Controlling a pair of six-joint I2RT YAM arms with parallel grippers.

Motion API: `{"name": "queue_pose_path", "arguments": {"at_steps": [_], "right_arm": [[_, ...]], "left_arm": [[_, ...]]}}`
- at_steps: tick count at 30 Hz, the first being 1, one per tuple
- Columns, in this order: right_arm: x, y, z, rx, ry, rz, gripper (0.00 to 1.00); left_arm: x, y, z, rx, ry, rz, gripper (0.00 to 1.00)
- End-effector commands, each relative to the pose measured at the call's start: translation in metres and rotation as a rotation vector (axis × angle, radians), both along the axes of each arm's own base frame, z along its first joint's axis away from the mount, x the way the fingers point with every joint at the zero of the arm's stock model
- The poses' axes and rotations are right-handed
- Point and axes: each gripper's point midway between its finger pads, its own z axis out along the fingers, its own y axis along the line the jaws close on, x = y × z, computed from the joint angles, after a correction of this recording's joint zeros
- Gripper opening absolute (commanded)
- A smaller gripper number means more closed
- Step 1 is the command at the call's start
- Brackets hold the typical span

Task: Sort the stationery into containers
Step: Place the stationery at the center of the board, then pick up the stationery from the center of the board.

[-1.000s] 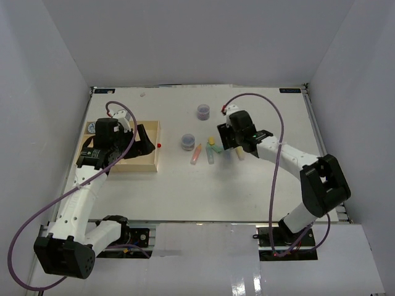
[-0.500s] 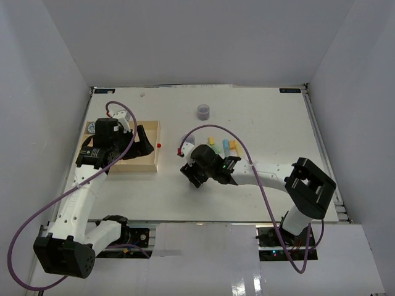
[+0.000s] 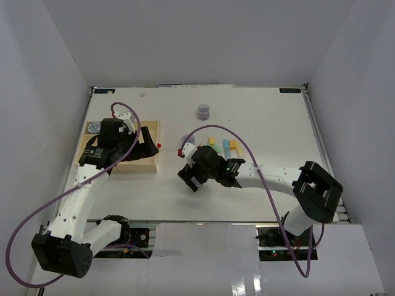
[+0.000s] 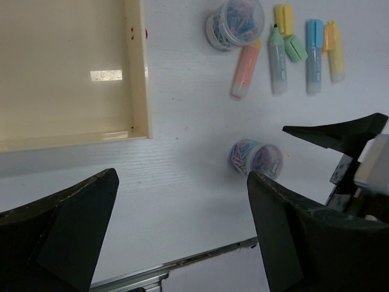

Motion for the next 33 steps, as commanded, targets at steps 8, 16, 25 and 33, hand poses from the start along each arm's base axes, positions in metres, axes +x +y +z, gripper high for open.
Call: {"name": "queue_pose_path", "arguments": {"at_steps": [8, 16, 25, 33], "right_arm": [[0.034, -0.083, 0.106, 0.139, -0.236, -0.348, 0.90], [0.056, -0.208, 0.140, 0.216, -0.320, -0.752, 0.90], [0.046, -0.247, 0.150, 0.187, -0.363, -0.835, 0.90], [0.040, -0.249, 0.145, 0.220, -0.335, -0.854, 0.90]], "left_arm": [[-0.011, -0.074, 0.000, 0.009, 0.017, -0.138, 0.98], [-0.024, -0.149, -0.034, 0.107, 0.043, -0.240, 0.98], [-0.036, -0.187, -0.073, 0.213, 0.094, -0.294, 0.98], [-0.039, -0.188, -0.102, 0.264, 0.156, -0.283, 0.98]]}}
